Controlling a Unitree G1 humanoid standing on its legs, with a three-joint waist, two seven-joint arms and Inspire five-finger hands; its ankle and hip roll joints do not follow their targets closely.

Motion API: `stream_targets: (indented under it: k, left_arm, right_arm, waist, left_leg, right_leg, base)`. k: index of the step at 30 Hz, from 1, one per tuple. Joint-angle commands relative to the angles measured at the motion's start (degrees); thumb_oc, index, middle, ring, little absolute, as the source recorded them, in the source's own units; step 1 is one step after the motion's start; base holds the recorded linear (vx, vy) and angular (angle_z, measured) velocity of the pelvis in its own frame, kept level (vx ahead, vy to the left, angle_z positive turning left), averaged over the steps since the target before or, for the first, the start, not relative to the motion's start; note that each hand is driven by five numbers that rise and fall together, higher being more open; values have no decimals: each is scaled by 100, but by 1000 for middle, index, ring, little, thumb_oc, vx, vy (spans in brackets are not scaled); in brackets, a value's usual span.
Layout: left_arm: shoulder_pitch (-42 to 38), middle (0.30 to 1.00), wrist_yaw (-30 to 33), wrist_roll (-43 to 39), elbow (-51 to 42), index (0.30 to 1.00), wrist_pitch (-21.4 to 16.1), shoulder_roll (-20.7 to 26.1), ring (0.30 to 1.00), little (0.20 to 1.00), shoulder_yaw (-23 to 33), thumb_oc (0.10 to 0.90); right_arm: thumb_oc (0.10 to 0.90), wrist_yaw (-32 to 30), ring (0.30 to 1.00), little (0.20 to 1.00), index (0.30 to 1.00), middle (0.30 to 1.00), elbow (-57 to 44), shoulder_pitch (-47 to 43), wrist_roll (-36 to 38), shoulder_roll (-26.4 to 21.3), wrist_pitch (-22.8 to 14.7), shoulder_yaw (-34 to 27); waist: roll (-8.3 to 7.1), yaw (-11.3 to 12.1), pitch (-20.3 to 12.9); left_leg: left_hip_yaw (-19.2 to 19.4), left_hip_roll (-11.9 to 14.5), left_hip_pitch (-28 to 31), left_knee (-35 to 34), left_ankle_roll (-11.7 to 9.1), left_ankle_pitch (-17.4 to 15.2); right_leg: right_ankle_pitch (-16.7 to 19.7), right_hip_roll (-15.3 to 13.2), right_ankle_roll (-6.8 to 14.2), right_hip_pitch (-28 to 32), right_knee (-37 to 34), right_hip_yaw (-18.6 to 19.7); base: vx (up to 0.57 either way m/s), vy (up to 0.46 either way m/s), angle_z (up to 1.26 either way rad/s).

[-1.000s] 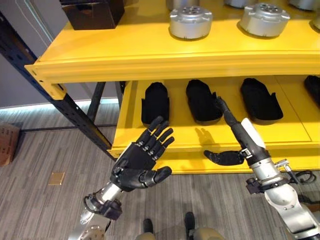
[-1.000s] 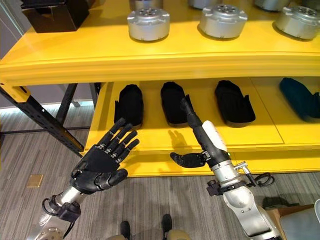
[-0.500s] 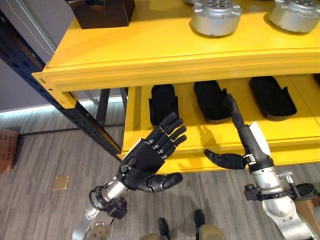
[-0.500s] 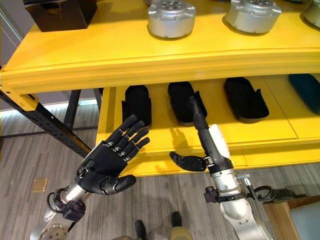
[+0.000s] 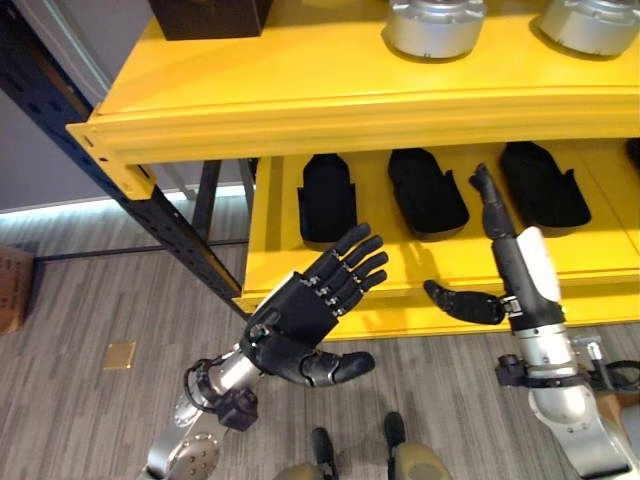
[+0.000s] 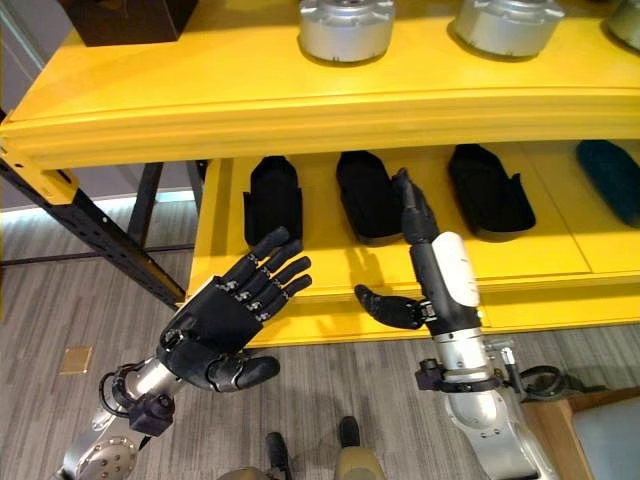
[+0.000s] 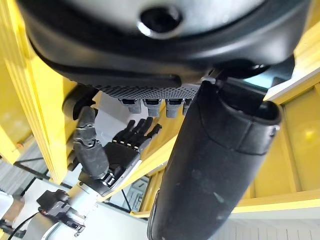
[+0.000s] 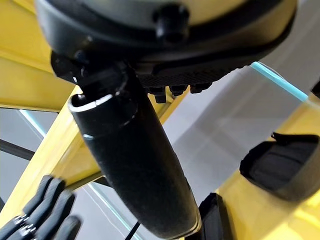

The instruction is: Move parts from the plastic box to the shelf.

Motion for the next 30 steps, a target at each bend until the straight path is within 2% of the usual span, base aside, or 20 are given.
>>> stream_targets:
  k: [1,3,5,7,11,13,17,18,19,21,24,26,30]
  left_arm:
    - [-220,1000,-153,-239,-675,1000,-275,156,1000,1000,72,900]
    - [-275,1000,-118,-225,-657,1000,-264,134,1000,1000,54,900]
    - [-204,1000,35,-116,-750,1000,-223,85,1000,1000,89,900]
    - [-152,1000,43,-140,-784,1000,-186,73,1000,1000,123,900]
    - [-74,1000,104,-112,-804,1000,-195,127,1000,1000,162,900]
    - [-150,1000,15,-198,-785,1000,-163,175,1000,1000,119,900]
    - [-189,1000,-7,-226,-777,1000,-67,229,1000,1000,55,900]
    - [-182,1000,-65,-259,-762,1000,-23,249,1000,1000,73,900]
    - [-167,1000,-88,-274,-758,1000,15,266,1000,1000,76,900]
    - [-189,1000,-163,-302,-719,1000,131,226,1000,1000,115,900]
    - [-198,1000,-315,-344,-626,1000,218,194,1000,1000,177,900]
    - [-142,1000,-446,-381,-560,1000,316,159,1000,1000,233,900]
    - [-69,1000,-570,-369,-518,1000,322,156,1000,1000,237,900]
  right_arm:
    - [900,-250,1000,1000,1000,1000,-592,-503,48,-237,-287,-312]
    - [900,-229,1000,1000,1000,1000,-577,-560,-11,-279,-326,-314]
    - [900,-90,1000,1000,1000,1000,-454,-890,84,-401,-306,-226]
    - [900,-73,1000,1000,1000,1000,-459,-977,58,-488,-310,-191]
    - [900,252,1000,1000,1000,1000,-377,-1295,372,-709,-301,-83]
    - [900,264,1000,1000,1000,1000,-236,-1607,333,-934,-343,93]
    - [900,248,1000,1000,1000,1000,83,-2046,417,-955,-222,293]
    - [900,274,1000,1000,1000,1000,278,-2229,488,-914,-31,406]
    - [900,335,1000,1000,1000,1000,589,-2398,865,-797,75,511]
    - [900,768,1000,1000,1000,1000,946,-2591,870,-650,47,605]
    - [900,997,1000,1000,1000,1000,1372,-2827,530,-762,317,725]
    - [900,790,1000,1000,1000,1000,1627,-2847,71,-896,469,727]
    - [900,511,1000,1000,1000,1000,1855,-2873,-145,-961,596,647]
  waist:
    - [-292,73,-501]
    - [-317,92,-509]
    - [-353,237,-494]
    - [-357,291,-514]
    - [-309,405,-494]
    - [-230,469,-434]
    - [-138,546,-385]
    - [-96,591,-383]
    - [-66,638,-374]
    - [-9,710,-352]
    - [46,777,-294]
    - [60,823,-269]
    - [68,851,-234]
  left_leg:
    - [-317,223,-45,331,11,-543]
    - [-361,306,-42,306,-47,-513]
    - [-335,541,83,185,-231,-391]
    - [-358,632,113,136,-286,-344]
    - [-456,853,65,171,-406,-194]
    - [-530,945,-44,190,-469,-60]
    - [-678,1015,-76,136,-521,71]
    - [-747,1042,-87,110,-548,116]
    - [-821,1052,-106,118,-571,141]
    - [-918,1070,-175,197,-586,157]
    - [-1041,1103,-242,287,-605,191]
    - [-1125,1120,-269,351,-616,205]
    - [-1194,1140,-306,404,-633,215]
  right_leg:
    - [213,-737,694,-99,-42,564]
    - [196,-744,693,-68,-80,544]
    - [85,-684,603,87,-110,173]
    - [20,-633,546,145,-114,72]
    - [-215,-504,358,190,117,-182]
    - [-324,-434,242,161,247,-272]
    - [-438,-400,165,194,380,-337]
    - [-495,-394,135,210,433,-366]
    - [-565,-393,107,223,514,-393]
    - [-708,-393,43,175,750,-449]
    - [-878,-377,-48,94,1055,-492]
    - [-975,-357,-102,70,1225,-528]
    - [-1038,-332,-137,32,1358,-546]
  base:
    - [-33,-226,8]
    - [-35,-249,21]
    - [-7,-391,22]
    - [17,-283,-1]
    - [3,-276,8]
    - [-49,-241,20]
    - [8,-124,25]
    - [39,-131,19]
    - [50,-101,23]
    - [28,-60,27]
    - [31,-44,26]
    - [71,-70,16]
    - [20,-36,11]
